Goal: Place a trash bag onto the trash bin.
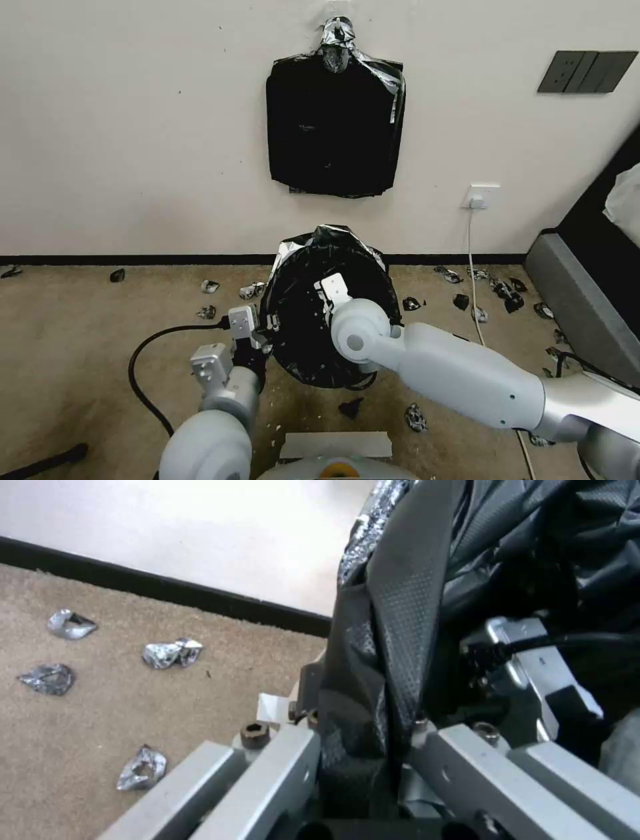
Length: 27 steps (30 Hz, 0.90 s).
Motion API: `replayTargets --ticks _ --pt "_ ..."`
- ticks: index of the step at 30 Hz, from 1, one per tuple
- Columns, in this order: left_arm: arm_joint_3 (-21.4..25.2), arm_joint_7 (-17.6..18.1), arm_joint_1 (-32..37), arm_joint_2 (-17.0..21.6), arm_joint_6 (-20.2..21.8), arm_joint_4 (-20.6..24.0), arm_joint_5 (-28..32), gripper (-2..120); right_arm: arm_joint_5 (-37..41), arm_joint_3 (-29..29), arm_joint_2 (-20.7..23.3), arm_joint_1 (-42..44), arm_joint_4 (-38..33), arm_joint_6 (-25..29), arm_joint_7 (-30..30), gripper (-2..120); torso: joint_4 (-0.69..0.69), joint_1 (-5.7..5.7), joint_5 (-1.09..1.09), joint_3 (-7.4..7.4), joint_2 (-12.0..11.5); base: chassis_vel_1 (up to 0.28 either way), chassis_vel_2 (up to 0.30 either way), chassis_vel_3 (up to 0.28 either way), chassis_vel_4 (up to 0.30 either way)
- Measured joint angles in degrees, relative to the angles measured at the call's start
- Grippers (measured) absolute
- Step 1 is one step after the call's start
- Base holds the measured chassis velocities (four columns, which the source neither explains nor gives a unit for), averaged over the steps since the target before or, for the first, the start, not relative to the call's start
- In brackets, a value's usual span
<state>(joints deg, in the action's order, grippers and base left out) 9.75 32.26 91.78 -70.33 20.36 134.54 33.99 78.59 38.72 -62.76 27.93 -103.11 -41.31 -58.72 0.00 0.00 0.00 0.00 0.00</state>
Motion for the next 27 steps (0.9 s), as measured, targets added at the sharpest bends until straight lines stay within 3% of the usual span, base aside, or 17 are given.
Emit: replayTargets --ticks 8,12,16,17,19,20,22,27 --pt "0.0 0.2 -0.5 0.1 0.3 -0.3 0.4 3 0.7 -1.0 2.8 0.6 -4.9 0.0 0.5 0 0.00 0.00 0.00 0.00 0.0 0.000 0.000 0.000 0.000" --pt "-0.2 0.8 -1.1 -0.1 0.9 -1.2 1.5 3 3.0 -2.5 6.3 1.3 -11.4 0.0 0.9 0 0.00 0.00 0.00 0.00 0.0 0.000 0.000 0.000 0.000" --pt "-0.6 2.1 -2.0 -0.4 1.4 -2.3 3.2 3 3.6 -4.1 9.8 2.3 -17.0 0.0 3.2 12 0.00 0.00 0.00 0.00 0.0 0.000 0.000 0.000 0.000" --pt "-0.9 2.6 -2.7 -0.7 1.9 -3.5 3.8 3 3.6 -6.4 12.1 3.9 -20.8 0.1 5.9 20 0.00 0.00 0.00 0.00 0.0 0.000 0.000 0.000 0.000" --pt "-1.0 3.0 -3.0 -0.9 2.3 -4.3 4.2 3 3.6 -8.2 13.5 5.4 -22.9 0.1 7.5 23 0.00 0.00 0.00 0.00 0.0 0.000 0.000 0.000 0.000" --pt "-1.2 4.9 -3.6 -1.4 3.2 -5.1 6.6 3 3.4 -11.1 15.1 7.8 -25.4 0.1 9.0 30 0.00 0.00 0.02 0.00 0.0 0.000 0.000 0.000 0.000" --pt "-1.6 7.7 -4.6 -2.2 4.8 -6.7 10.0 3 2.1 -15.4 17.3 11.8 -27.9 0.2 11.2 39 0.00 0.00 0.01 0.00 0.0 0.000 0.000 0.000 0.000" --pt "-2.0 8.9 -5.8 -2.9 5.5 -9.7 10.7 3 0.2 -19.0 19.8 16.2 -29.7 0.5 13.4 53 -0.01 0.00 0.03 0.00 0.0 0.000 0.000 0.000 0.000"
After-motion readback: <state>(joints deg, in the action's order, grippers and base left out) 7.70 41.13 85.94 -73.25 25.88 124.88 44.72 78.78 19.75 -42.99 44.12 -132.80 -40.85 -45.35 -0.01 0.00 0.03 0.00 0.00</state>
